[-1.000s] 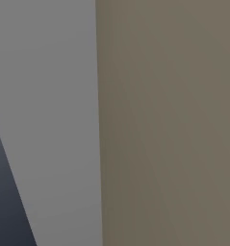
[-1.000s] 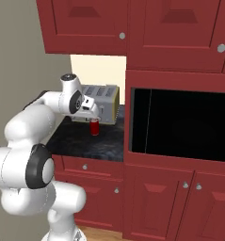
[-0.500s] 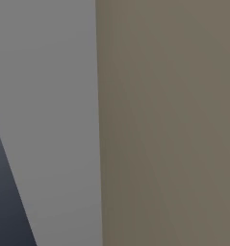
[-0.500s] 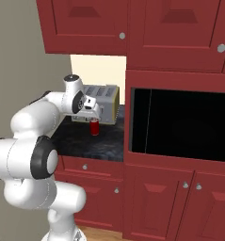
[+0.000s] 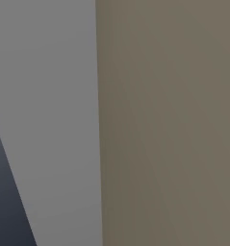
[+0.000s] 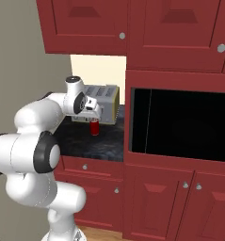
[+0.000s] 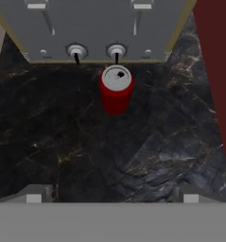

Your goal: Four empty soda cans are scattered around the kitchen. Gather all the cans and cluster them next to the stove for recycling.

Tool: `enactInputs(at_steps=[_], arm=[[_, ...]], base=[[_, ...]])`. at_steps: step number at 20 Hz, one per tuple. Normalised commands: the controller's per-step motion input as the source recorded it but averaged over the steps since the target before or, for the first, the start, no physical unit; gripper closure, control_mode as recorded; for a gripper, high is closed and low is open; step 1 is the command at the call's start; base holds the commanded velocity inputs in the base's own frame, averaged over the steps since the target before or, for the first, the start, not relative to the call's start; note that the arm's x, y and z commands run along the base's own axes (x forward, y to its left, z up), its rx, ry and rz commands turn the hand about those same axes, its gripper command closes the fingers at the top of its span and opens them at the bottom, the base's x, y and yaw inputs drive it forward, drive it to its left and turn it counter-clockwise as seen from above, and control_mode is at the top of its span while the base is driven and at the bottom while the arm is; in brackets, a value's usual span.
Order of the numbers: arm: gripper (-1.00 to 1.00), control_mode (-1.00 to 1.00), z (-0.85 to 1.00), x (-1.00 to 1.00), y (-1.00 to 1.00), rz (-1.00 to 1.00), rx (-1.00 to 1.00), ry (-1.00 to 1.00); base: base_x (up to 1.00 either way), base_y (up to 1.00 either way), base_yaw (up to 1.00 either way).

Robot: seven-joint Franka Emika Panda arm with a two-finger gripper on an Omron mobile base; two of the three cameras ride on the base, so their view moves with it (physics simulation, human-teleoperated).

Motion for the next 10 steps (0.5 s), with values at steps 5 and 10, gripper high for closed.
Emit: enactInputs(at_steps=[5,10], arm=[[-1.00,-1.00,-0.09,0.12,0.00,0.00,0.00,0.00],[-1.00,-1.00,-0.07,0.09,0.00,0.00,0.00,0.00]], base=[[0.00,0.00,0.00],[0.00,0.00,0.00]])
